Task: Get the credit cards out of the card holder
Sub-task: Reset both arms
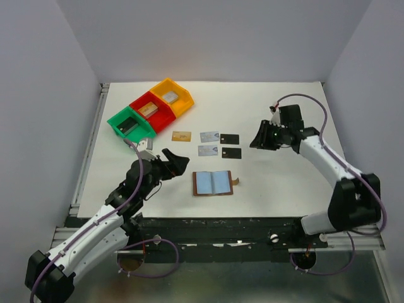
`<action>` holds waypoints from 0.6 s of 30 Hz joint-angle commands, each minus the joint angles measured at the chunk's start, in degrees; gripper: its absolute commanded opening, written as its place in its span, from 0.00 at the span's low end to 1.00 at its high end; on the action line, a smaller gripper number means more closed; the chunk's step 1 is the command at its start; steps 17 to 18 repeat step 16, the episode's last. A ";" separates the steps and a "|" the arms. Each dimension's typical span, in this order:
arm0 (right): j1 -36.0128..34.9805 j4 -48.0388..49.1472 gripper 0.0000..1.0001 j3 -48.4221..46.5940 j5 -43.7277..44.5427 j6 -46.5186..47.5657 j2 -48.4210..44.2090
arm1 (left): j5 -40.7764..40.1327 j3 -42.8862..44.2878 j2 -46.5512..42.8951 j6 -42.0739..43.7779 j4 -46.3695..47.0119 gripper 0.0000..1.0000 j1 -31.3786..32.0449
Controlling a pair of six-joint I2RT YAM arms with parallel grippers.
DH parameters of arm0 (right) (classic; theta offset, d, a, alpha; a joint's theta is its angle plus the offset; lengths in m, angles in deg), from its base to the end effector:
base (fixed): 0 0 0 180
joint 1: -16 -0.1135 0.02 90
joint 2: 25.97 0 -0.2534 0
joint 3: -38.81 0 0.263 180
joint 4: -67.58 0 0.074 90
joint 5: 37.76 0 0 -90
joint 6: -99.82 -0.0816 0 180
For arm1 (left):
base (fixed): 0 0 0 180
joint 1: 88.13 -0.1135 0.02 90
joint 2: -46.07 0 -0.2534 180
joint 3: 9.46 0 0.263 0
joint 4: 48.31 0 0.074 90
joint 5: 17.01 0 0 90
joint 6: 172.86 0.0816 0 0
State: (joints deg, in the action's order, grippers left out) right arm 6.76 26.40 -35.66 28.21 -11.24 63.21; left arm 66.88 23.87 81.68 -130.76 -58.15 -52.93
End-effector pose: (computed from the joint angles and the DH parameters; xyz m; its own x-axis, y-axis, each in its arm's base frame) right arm 0.3441 0.0896 0.1771 -0.8963 0.1867 -0.4022 -0.0535 0.8548 0.5162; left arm 0.1917 -0.1246 0.2180 -0.4772 -0.5662 -0.6721 0.2000 0.6747 -0.7105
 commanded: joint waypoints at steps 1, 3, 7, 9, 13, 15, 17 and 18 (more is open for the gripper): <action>-10.60 4.51 0.45 7.99 19.77 0.58 -15.49 | -9.17 7.09 4.45 -1.66 -16.95 0.99 -0.40; -15.88 7.23 0.45 14.57 27.33 -0.47 -24.72 | -10.85 9.29 6.47 -3.16 -21.62 0.99 -0.66; -20.29 12.25 0.48 25.48 32.11 -3.28 -39.24 | -12.00 11.93 8.85 -5.27 -26.55 0.99 -0.83; -21.78 11.47 0.50 27.26 34.21 -2.76 -42.68 | -11.91 12.81 9.65 -5.10 -27.61 0.99 -0.84; -22.23 9.44 0.51 26.74 35.46 -1.71 -43.31 | -12.61 13.87 9.74 -4.84 -28.58 0.99 -0.84; -22.32 9.88 0.52 26.74 35.02 -1.62 -43.66 | -13.31 14.22 9.65 -3.96 -28.58 0.99 -0.84; -22.23 10.32 0.53 26.65 34.76 -1.53 -43.75 | -14.18 14.83 9.65 -3.78 -29.36 0.99 -0.84; -22.23 10.32 0.53 26.65 34.76 -1.53 -43.75 | -14.18 14.83 9.65 -3.78 -29.36 0.99 -0.84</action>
